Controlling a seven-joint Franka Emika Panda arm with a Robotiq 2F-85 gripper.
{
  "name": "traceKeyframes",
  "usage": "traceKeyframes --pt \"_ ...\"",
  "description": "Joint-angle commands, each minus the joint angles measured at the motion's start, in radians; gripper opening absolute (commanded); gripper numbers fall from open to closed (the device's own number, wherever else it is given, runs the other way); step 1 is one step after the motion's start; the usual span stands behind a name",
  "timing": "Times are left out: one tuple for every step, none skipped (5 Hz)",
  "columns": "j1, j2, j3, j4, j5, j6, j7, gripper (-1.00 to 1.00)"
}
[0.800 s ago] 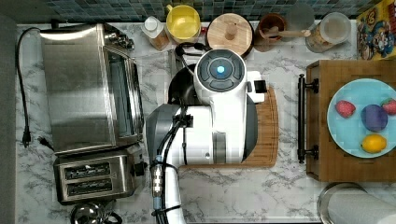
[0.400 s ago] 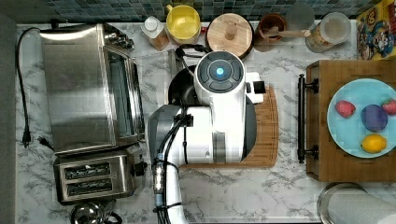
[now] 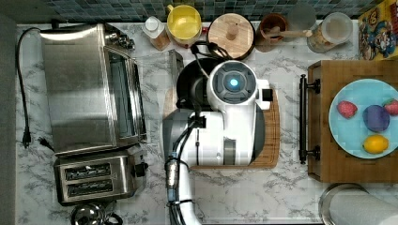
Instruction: Put the bowl on the board.
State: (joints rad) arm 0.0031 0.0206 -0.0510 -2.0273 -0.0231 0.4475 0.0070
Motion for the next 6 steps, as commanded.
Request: traceKeyframes --pt "-0.104 -0.165 -0.112 -0.234 0.005 0.091 0.125 -1.00" --pt "-0.115 -0.165 -0.125 -0.269 -0.024 0.103 0.154 -1.00" --pt "-0.124 -0.186 -0.131 -0.315 -0.034 0.127 0.171 -1.00" --pt "-0.128 -0.183 -0.143 -0.341 -0.050 0.154 0.205 -1.00" --pt "-0.137 -0.158 -0.128 -0.358 -0.067 0.207 0.261 -1.00" --pt "-0.139 -0.131 -0.125 -0.372 -0.059 0.265 0.275 -1.00"
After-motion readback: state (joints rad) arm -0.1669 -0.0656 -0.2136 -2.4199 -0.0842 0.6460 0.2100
